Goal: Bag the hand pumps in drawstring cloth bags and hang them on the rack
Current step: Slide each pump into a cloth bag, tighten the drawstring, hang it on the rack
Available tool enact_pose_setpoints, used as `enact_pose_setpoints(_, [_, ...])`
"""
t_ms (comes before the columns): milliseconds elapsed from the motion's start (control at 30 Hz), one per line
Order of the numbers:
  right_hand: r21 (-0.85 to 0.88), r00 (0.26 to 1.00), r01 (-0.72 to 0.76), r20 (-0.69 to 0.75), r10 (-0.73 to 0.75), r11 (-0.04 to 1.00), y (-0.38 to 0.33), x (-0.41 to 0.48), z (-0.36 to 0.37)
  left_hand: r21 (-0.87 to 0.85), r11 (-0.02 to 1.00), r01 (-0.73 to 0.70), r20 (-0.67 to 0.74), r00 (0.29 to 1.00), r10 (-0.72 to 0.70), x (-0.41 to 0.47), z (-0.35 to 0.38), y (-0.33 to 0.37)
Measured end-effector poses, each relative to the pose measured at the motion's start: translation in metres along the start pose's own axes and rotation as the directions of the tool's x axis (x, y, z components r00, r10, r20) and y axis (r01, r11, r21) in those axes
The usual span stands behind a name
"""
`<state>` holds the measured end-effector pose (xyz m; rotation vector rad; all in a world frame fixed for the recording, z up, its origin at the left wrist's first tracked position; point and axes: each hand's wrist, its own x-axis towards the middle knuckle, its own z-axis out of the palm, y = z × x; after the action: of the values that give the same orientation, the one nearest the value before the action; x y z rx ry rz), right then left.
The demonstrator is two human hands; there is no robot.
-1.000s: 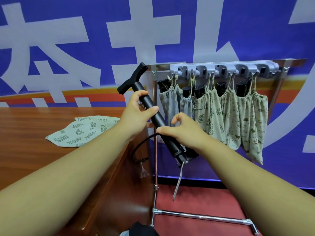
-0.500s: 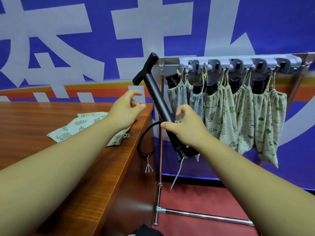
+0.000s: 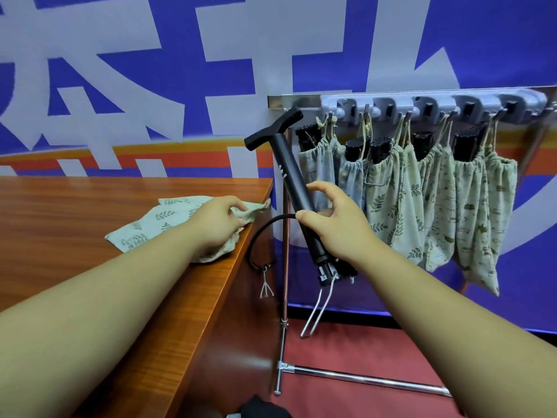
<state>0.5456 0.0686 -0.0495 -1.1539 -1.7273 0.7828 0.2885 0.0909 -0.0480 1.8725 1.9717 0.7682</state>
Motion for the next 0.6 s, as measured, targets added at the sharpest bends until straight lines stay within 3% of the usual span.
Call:
enact_pose_setpoints(233, [-0.004, 0.997, -0.019, -0.080, 0.019, 1.000, 0.017, -0.012, -0.048, -0.234, 0.956, -0.175, -0.031, 0.984, 0.173, -0.013, 0.022, 0.067])
enact_pose_setpoints(433, [-0.036, 0.988, -0.044, -0.147, 0.038, 0.998, 0.034, -0.035, -0.111, -0.346, 0.909, -0.231, 0.020, 0.967, 0.254, -0.028, 0.063, 0.130])
enact_pose_setpoints(600, [-0.097, 0.975, -0.048, -0.219, 0.026, 0.994, 0.035, -0.065, -0.161, -0.416, 0.890, -0.187, 0.082, 0.967, 0.241, -0.047, 0.098, 0.175])
